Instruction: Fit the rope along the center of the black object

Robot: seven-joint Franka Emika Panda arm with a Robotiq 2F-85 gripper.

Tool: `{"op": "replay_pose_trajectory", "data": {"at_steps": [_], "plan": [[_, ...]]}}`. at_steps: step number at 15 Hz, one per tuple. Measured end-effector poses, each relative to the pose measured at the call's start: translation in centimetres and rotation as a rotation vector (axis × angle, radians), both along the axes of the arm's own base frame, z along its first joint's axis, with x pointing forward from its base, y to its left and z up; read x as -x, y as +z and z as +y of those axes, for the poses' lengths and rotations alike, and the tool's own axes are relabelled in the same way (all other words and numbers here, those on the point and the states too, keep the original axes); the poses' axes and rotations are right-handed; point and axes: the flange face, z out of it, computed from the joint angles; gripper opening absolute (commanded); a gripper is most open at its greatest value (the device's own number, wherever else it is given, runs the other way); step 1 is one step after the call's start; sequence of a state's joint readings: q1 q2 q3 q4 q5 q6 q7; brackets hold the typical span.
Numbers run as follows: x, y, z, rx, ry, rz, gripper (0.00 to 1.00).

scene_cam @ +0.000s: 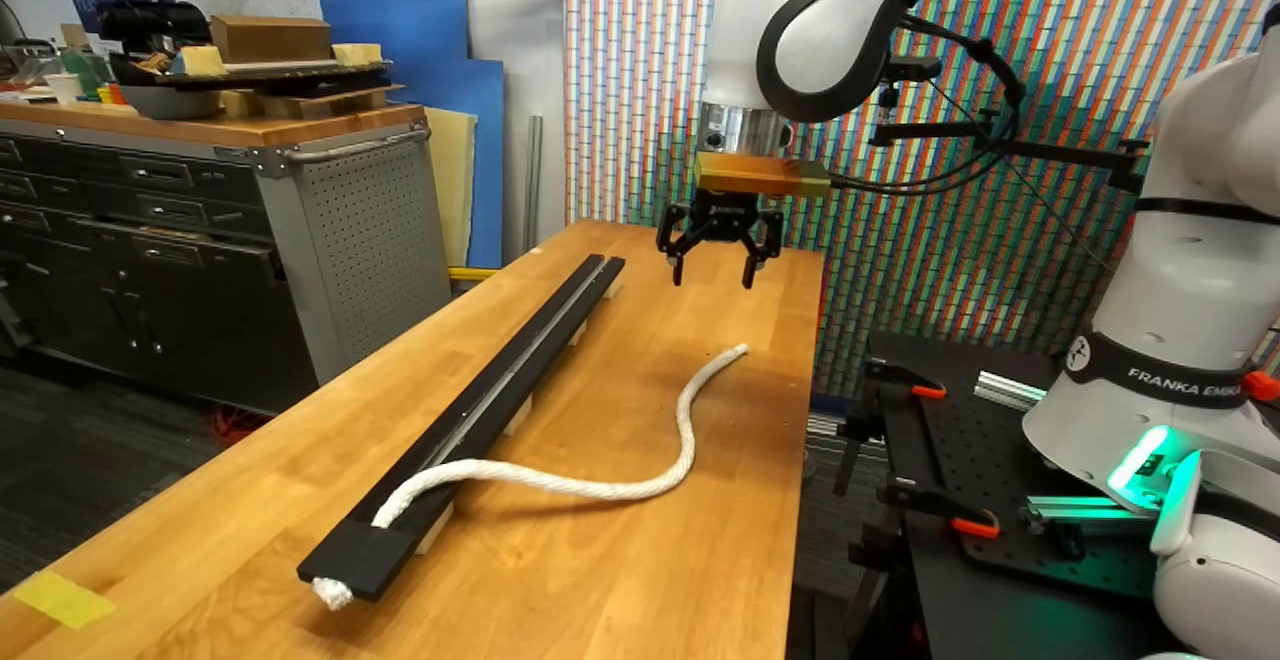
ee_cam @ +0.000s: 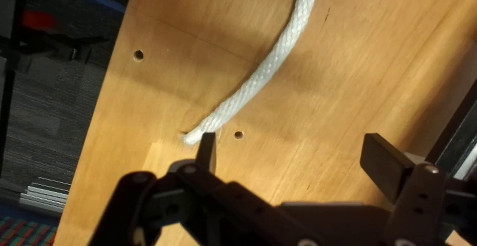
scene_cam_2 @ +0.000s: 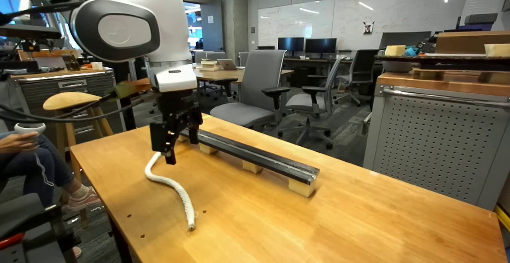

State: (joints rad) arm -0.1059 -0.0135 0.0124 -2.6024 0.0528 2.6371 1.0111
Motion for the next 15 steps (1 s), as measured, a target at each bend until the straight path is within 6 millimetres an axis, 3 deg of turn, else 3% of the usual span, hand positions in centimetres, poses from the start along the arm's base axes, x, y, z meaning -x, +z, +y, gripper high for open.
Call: {"op": "replay_pose_trajectory", "data": {"at_steps": [7,15], "plan": [[-1.0,-2.6,-3.4,0.007,-0.075,-0.001,1.00],[0.1,-5.4,-6.1,-0.017,-0.198,0.057,1.00]]}}
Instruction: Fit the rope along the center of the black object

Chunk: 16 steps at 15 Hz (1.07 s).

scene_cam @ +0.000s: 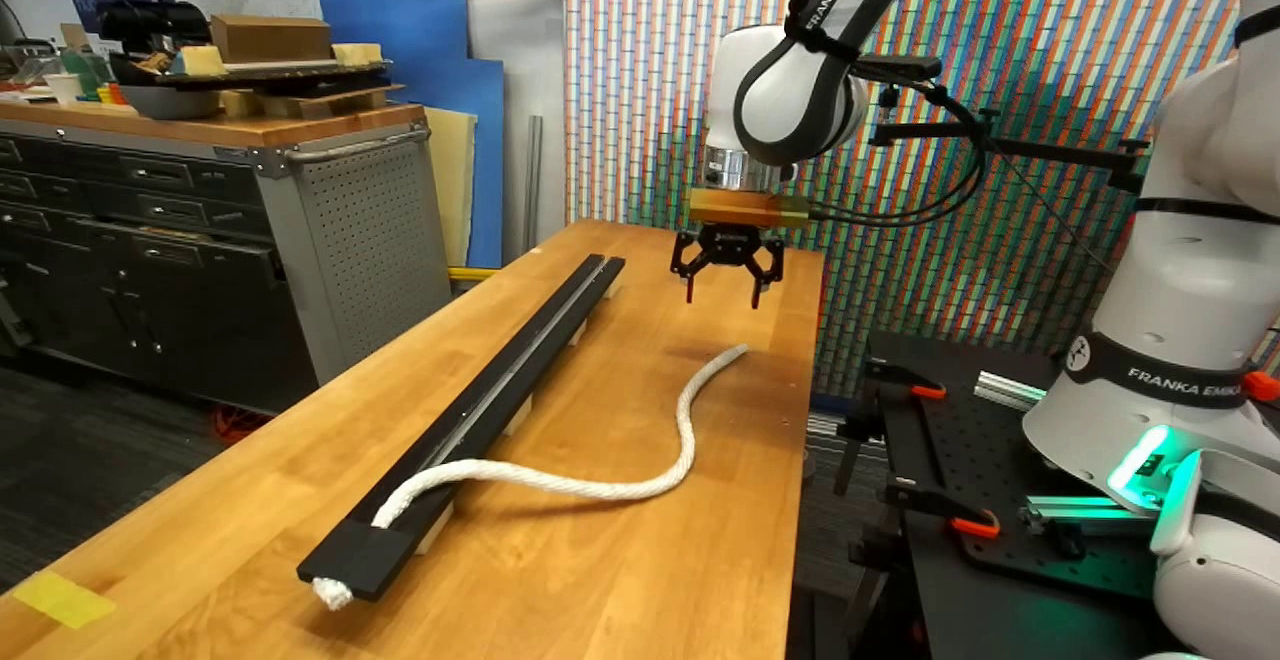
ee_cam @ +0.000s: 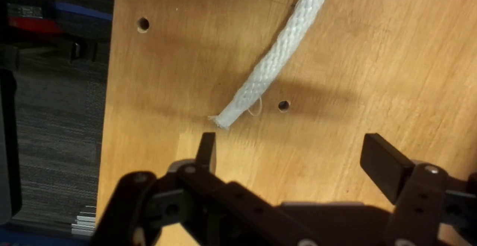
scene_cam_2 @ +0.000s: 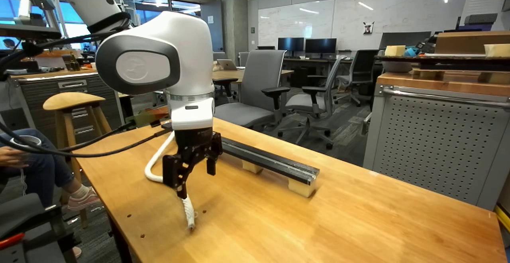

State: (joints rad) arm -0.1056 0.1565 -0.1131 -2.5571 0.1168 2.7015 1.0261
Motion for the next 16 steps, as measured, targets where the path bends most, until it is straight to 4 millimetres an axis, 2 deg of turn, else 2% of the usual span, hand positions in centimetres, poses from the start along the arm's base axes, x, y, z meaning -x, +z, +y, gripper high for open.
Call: {"op": "replay_pose_trajectory", "data": {"at_steps": [16], "plan": [[1.7,-3.8,-0.5,-0.167,-0.275,0.027,1.00]]}}
